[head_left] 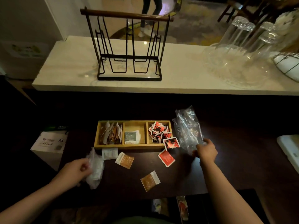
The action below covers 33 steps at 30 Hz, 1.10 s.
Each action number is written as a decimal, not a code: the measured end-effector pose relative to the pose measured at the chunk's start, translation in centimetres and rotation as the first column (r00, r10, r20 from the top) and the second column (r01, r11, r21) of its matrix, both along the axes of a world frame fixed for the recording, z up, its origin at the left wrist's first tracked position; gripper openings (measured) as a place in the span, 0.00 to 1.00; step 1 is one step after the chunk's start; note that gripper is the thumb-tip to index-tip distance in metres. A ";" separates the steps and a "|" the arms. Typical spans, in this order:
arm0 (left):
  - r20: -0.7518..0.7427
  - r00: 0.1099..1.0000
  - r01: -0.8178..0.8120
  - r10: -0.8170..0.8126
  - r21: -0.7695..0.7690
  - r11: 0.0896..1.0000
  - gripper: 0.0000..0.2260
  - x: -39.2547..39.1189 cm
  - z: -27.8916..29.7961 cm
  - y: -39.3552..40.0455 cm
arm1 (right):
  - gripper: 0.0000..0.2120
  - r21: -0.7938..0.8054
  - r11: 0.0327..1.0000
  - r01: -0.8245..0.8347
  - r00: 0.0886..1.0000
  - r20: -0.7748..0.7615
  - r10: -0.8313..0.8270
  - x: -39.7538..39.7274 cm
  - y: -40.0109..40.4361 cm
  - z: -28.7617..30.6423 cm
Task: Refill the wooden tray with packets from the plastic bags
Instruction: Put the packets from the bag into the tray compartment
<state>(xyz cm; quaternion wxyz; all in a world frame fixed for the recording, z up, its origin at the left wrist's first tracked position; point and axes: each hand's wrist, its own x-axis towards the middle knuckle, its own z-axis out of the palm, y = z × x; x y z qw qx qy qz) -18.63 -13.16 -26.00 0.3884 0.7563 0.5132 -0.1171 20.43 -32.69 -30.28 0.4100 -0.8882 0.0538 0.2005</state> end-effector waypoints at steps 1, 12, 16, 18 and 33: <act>0.030 0.999 -0.025 0.026 -0.024 0.999 0.05 0.2 0.5 0.0 | 0.24 -0.038 0.998 -0.053 0.998 -0.022 0.053 0.1 0.1 -0.4; 0.329 0.941 -0.012 0.079 -0.201 0.980 0.06 2.5 6.5 -0.9 | 0.14 -0.125 0.897 -0.425 0.801 0.411 0.437 -6.1 4.4 5.0; 0.415 0.902 -0.018 0.118 -0.237 0.971 0.07 3.6 7.2 -1.7 | 0.04 0.081 0.669 -0.739 0.649 0.349 0.676 -12.6 6.9 7.9; 0.417 0.897 -0.053 0.149 -0.233 0.971 0.06 3.8 7.1 -1.9 | 0.04 0.192 0.444 -0.875 0.477 0.183 0.860 -16.0 7.8 9.1; 0.391 0.811 -0.256 0.436 -0.433 0.864 0.05 3.6 6.9 -2.8 | 0.16 0.170 0.266 -0.949 0.306 0.290 0.907 -21.6 8.8 9.9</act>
